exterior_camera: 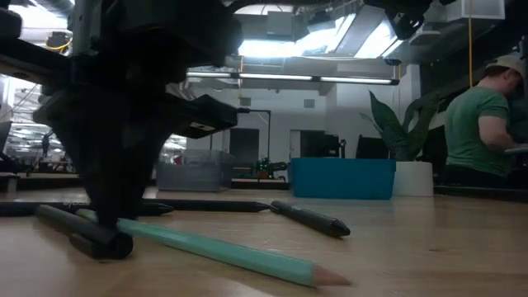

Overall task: Sort pens & pencils
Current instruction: Put the light blue pencil into the blue bin

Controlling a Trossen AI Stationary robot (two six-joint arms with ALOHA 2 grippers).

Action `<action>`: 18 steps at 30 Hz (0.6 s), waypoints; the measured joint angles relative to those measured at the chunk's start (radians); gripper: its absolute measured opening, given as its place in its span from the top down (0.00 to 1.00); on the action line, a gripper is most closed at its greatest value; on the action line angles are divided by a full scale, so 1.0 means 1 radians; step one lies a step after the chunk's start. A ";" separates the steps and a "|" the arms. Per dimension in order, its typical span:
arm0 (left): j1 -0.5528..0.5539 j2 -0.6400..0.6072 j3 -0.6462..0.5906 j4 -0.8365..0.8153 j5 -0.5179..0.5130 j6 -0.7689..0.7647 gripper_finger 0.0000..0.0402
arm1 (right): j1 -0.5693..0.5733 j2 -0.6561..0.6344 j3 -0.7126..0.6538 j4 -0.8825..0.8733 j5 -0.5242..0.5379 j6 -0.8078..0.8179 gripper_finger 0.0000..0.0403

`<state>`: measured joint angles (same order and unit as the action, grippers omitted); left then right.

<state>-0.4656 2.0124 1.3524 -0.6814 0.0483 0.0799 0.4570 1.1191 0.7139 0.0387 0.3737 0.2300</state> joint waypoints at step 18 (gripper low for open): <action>0.052 -0.106 0.002 -0.046 -0.029 0.004 0.96 | 0.000 0.000 0.000 -0.015 0.000 0.000 0.87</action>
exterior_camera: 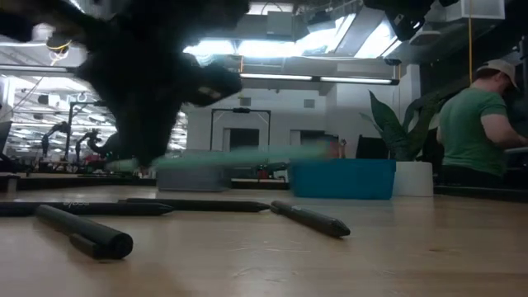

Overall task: Sort pens & pencils
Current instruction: Put the light blue pencil into the blue bin

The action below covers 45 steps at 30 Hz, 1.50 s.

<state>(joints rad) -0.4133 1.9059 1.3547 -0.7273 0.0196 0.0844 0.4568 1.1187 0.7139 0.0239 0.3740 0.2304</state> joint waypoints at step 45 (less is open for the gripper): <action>0.400 -0.372 0.002 0.229 0.082 0.324 0.96 | 0.184 0.000 -0.138 0.178 0.456 -0.084 0.87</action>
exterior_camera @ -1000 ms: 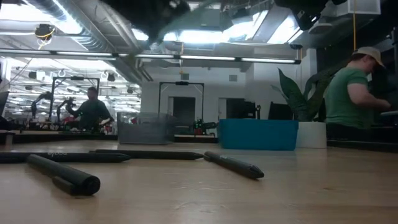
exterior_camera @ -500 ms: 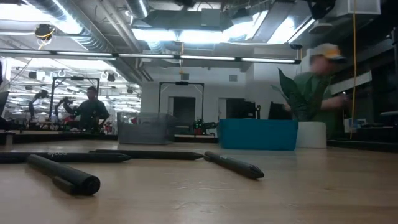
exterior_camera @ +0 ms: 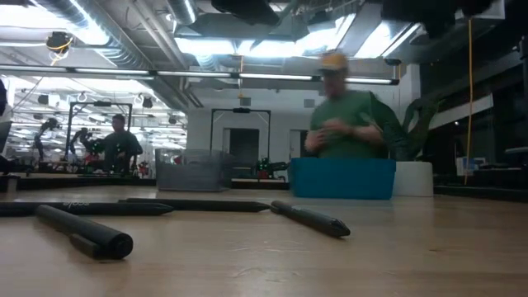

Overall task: Sort pens & pencils
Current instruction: Put the light blue pencil into the blue bin

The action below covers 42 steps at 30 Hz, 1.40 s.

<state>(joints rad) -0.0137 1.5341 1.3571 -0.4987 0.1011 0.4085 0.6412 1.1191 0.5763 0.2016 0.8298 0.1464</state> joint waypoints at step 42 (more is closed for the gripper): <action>0.290 0.101 -0.023 0.464 0.575 0.122 0.96 | -0.292 0.000 -0.196 0.723 -0.232 -0.601 0.87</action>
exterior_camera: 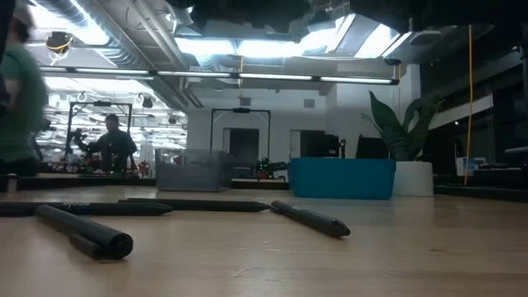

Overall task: Sort pens & pencils
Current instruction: Put the light blue pencil into the blue bin

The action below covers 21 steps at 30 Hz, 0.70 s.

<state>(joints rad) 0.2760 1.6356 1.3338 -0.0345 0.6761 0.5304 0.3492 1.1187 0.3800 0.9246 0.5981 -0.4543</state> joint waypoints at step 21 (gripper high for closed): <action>0.041 0.000 0.000 0.000 0.088 0.008 0.96 | -0.217 0.000 0.012 0.105 -0.338 0.019 0.60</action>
<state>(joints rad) 0.3168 1.6352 1.3338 -0.0345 0.7643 0.5386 0.1317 1.1187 0.3920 1.0295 0.2603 -0.4353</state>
